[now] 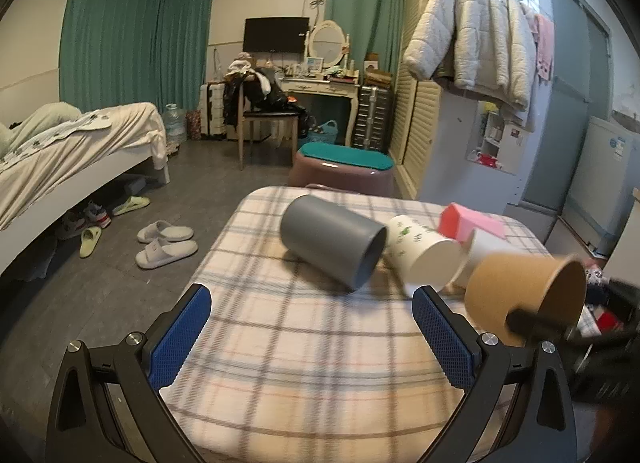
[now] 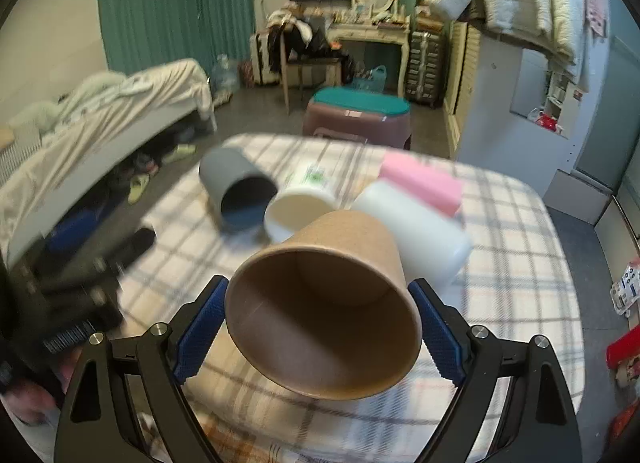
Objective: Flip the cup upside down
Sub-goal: 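Carry the brown cup with the right gripper toward the left tool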
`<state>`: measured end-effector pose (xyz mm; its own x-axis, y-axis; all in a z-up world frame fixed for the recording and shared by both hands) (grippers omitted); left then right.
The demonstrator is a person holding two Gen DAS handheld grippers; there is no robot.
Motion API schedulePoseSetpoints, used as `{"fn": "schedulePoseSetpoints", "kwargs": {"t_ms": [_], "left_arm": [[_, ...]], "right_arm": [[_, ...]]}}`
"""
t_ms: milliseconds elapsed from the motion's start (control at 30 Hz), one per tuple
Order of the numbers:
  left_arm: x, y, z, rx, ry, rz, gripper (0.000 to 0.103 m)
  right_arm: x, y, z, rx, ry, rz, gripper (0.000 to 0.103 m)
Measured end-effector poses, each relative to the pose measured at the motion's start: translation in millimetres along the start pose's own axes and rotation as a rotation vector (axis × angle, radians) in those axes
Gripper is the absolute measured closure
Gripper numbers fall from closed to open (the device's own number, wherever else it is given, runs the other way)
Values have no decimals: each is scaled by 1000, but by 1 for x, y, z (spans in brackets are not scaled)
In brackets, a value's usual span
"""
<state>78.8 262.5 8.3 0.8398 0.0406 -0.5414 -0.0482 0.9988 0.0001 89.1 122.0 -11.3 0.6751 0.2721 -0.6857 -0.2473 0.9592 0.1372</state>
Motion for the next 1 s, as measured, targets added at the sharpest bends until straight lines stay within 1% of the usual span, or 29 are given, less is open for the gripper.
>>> {"fn": "schedulePoseSetpoints", "kwargs": {"t_ms": [100, 200, 500, 600, 667, 733, 800, 833, 933, 1000], "left_arm": [[6, 7, -3, -3, 10, 13, 0], [12, 9, -5, -10, 25, 12, 0], [14, -8, -7, 36, 41, -3, 0], [13, -15, -7, 45, 49, -5, 0], [12, -20, -6, 54, 53, -4, 0], [11, -25, -5, 66, 54, -1, 0], [9, -31, -3, 76, 58, 0, 0], [9, -34, -1, 81, 58, 2, 0], [5, -44, 4, 103, 55, 14, 0], [4, -52, 9, 118, 57, 21, 0]], "right_arm": [[14, 5, -14, -43, 43, -28, 13], [16, 10, -24, -81, 49, -48, 13], [13, 4, -32, -83, 77, -46, 13], [14, 1, -37, -82, 94, -34, 12], [13, -1, -38, -80, 89, -23, 11], [12, -3, -39, -80, 90, -5, 11], [10, -7, -40, -69, 87, 26, 9], [7, -9, -41, -59, 83, 46, 7], [-5, -13, -40, -41, 52, 89, 5], [-15, -16, -37, -45, 24, 99, 2]]}}
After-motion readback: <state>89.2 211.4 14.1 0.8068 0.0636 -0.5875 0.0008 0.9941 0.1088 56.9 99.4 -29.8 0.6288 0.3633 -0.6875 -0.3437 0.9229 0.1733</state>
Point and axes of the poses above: each gripper's, at about its wrist camera, not at the fingertips, and x roughly the way its jaws point, y to its left, z to its top, the point moved 1 cm from there along x, roughly the way its jaws point, and after that the axes turned 10 degrees about z, right-handed, at the moved point
